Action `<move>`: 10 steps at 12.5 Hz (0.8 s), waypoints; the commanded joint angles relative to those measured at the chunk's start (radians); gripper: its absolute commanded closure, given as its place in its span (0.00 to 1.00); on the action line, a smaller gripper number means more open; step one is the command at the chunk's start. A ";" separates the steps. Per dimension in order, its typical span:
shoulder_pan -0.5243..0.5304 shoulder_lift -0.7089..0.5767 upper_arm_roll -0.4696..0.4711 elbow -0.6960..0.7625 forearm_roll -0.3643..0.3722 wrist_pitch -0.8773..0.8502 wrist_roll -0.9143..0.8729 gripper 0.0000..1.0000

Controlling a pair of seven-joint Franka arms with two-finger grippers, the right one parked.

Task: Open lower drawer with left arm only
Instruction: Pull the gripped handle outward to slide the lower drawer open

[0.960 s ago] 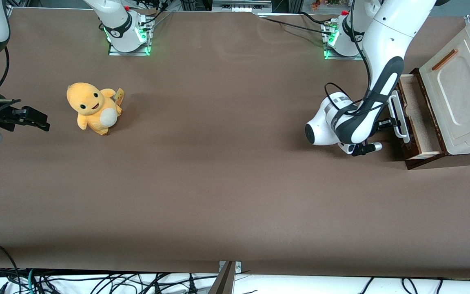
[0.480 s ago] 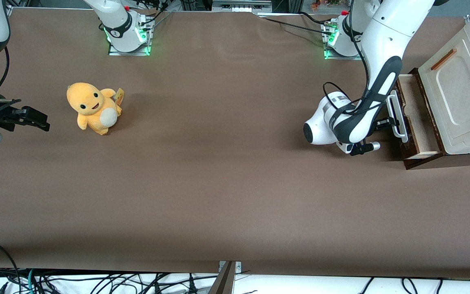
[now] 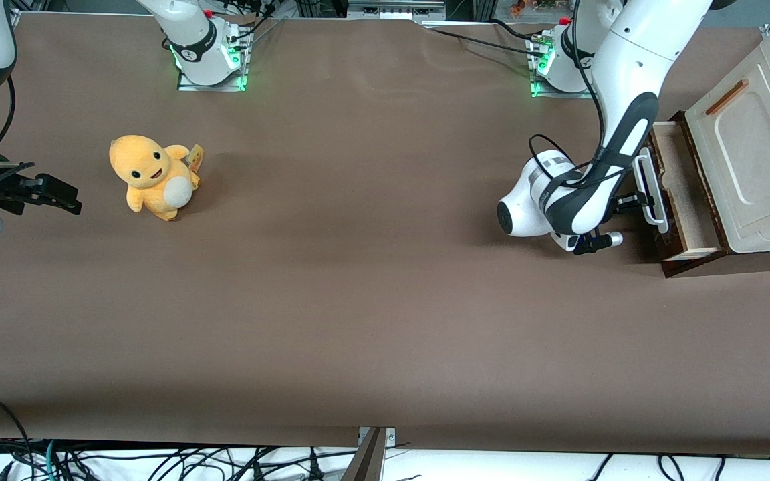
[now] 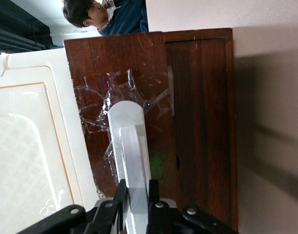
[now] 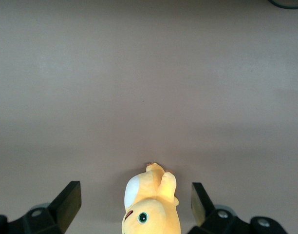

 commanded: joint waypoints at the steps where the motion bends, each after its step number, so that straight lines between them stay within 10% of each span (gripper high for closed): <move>1: -0.032 0.002 -0.015 0.041 -0.029 -0.091 0.019 0.82; 10: -0.026 0.026 -0.014 0.054 -0.022 -0.088 -0.029 0.82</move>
